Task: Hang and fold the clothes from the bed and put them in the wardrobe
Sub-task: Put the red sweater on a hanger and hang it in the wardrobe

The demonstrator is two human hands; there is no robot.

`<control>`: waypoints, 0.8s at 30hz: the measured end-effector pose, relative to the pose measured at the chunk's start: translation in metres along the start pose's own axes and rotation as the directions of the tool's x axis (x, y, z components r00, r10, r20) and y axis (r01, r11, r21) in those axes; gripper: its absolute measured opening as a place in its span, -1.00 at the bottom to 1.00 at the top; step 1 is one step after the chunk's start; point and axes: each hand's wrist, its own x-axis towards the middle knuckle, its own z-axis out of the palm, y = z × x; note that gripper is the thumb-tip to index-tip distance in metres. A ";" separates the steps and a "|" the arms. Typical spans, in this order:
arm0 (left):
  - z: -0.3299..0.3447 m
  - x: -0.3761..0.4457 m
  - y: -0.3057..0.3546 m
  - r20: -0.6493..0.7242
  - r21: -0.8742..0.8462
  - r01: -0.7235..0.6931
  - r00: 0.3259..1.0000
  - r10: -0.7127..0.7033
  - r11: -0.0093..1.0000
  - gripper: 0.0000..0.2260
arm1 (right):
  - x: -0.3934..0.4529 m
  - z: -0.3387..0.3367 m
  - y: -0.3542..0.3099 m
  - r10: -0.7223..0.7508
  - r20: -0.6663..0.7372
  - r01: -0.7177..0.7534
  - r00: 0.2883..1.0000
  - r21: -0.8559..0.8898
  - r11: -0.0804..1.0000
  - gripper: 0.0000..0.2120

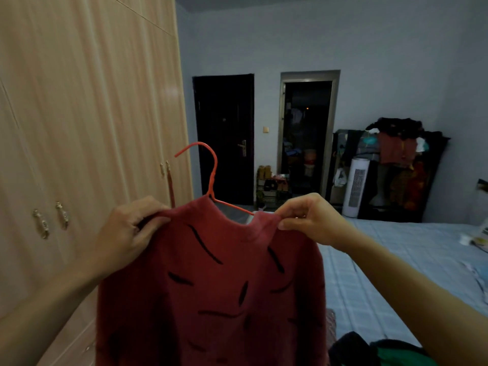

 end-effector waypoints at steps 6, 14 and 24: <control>-0.009 -0.004 0.000 0.055 -0.018 -0.094 0.994 0.095 0.995 -0.80 | -0.003 -0.001 -0.003 0.015 0.036 -0.014 0.999 -0.007 1.000 -0.82; -0.015 -0.011 0.013 0.217 0.005 -0.135 0.967 0.130 0.991 -0.85 | 0.010 -0.009 -0.019 -0.008 -0.152 0.015 0.988 0.046 0.999 -0.87; 0.023 -0.024 0.018 -0.010 -0.105 0.134 0.991 -0.136 0.985 -0.90 | 0.030 0.040 -0.039 -0.085 -0.004 0.081 0.996 -0.258 0.963 -0.87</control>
